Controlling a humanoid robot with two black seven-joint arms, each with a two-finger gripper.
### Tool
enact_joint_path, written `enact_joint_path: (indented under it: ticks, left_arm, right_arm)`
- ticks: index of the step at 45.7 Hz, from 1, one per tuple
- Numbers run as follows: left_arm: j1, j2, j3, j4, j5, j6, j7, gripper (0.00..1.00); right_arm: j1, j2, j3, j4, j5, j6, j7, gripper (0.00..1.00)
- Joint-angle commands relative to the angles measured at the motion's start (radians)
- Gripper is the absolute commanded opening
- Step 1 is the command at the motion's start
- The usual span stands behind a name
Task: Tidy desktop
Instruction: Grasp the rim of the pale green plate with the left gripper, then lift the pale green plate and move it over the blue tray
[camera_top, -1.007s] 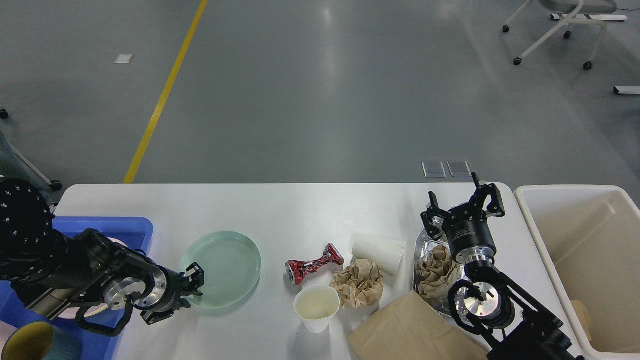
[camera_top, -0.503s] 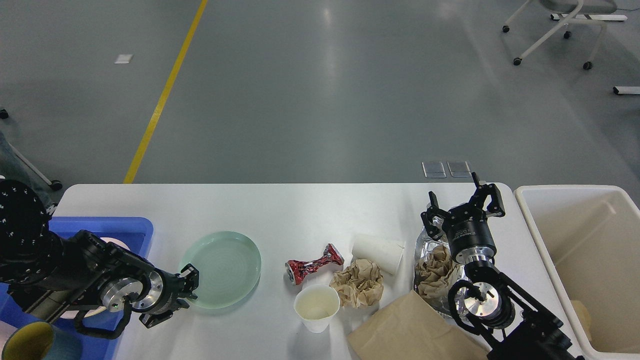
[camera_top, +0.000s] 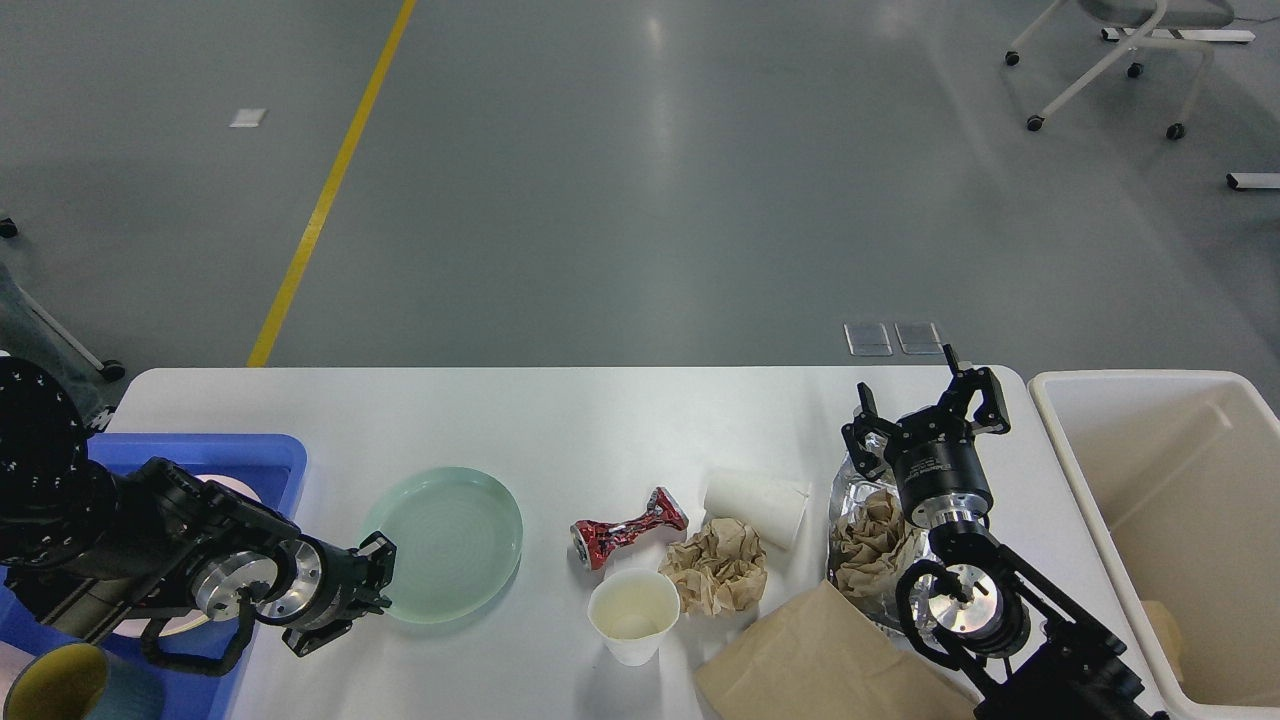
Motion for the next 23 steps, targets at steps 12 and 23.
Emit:
enact_joint_path:
  ticks: [12,23]
  left_arm:
    - [-0.029,0.015,0.010,-0.018,0.003,-0.003,0.000,0.00]
    - [-0.176,0.088,0.060,-0.118,0.015,-0.024,0.006,0.00]
  right_arm:
    - [0.000,0.000,0.000,0.000,-0.001,0.000,0.000,1.00]
    - [0.000,0.000,0.000,0.000,0.000,0.000,0.000,1.00]
